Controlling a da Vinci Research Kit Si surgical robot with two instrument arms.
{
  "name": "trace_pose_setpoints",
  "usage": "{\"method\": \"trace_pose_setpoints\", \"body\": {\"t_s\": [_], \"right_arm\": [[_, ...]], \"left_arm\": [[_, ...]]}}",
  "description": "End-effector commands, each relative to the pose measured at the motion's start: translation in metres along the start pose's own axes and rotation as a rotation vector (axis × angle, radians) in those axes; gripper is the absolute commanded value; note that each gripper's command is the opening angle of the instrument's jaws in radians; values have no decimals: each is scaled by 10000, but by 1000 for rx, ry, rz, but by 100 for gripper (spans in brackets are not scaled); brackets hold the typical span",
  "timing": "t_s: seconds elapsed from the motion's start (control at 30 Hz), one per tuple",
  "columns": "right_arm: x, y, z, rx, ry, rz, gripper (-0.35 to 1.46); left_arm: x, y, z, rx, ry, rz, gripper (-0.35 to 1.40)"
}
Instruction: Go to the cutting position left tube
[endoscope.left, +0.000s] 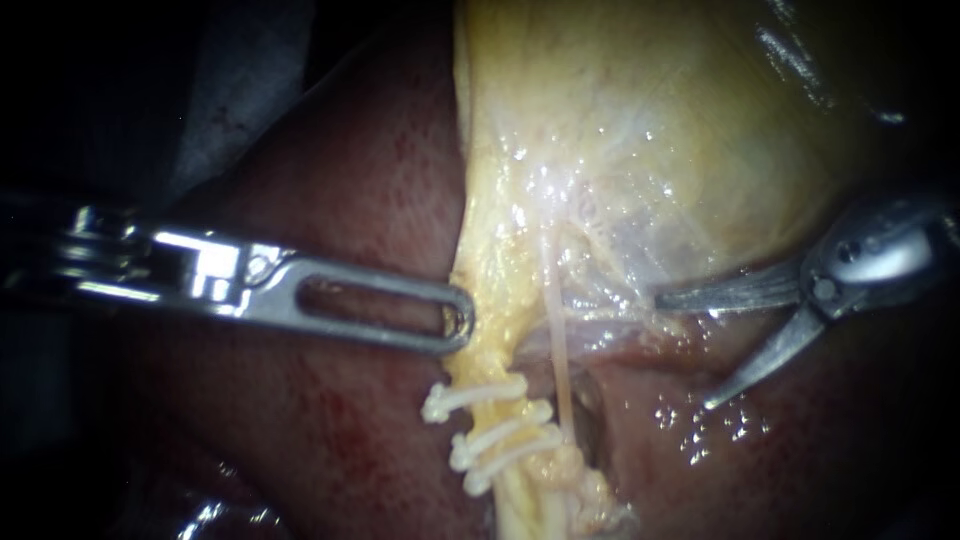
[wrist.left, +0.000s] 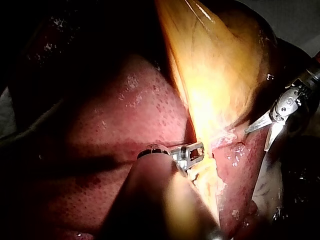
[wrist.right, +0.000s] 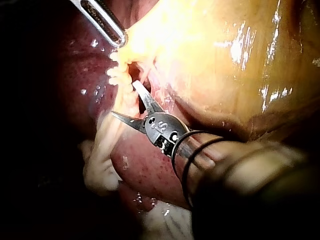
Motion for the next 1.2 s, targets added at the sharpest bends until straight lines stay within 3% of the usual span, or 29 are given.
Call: {"method": "trace_pose_setpoints", "body": {"t_s": [0.03, 0.23, 0.43, 0.7, 0.9, 1.2], "right_arm": [[0, 0, 2, 1, -14, 20, 143], [-3, -2, 10, 1, -68, 89, 139], [-2, 0, 19, 3, -84, 126, 136], [-7, -5, 46, 28, -165, 146, 124], [-13, -10, 67, 96, -237, 156, 116], [-9, -10, 83, 108, -285, 163, 101]], "left_arm": [[-1, -1, -2, 4, -7, -1, -35], [-7, -9, -11, 10, -26, 7, -35], [-8, -10, -13, 9, -37, 6, -35], [-9, -10, -17, 7, -45, 12, -35], [-9, -10, -17, 4, -50, 14, -35], [-8, -11, -17, 0, -54, 22, -35]]}}
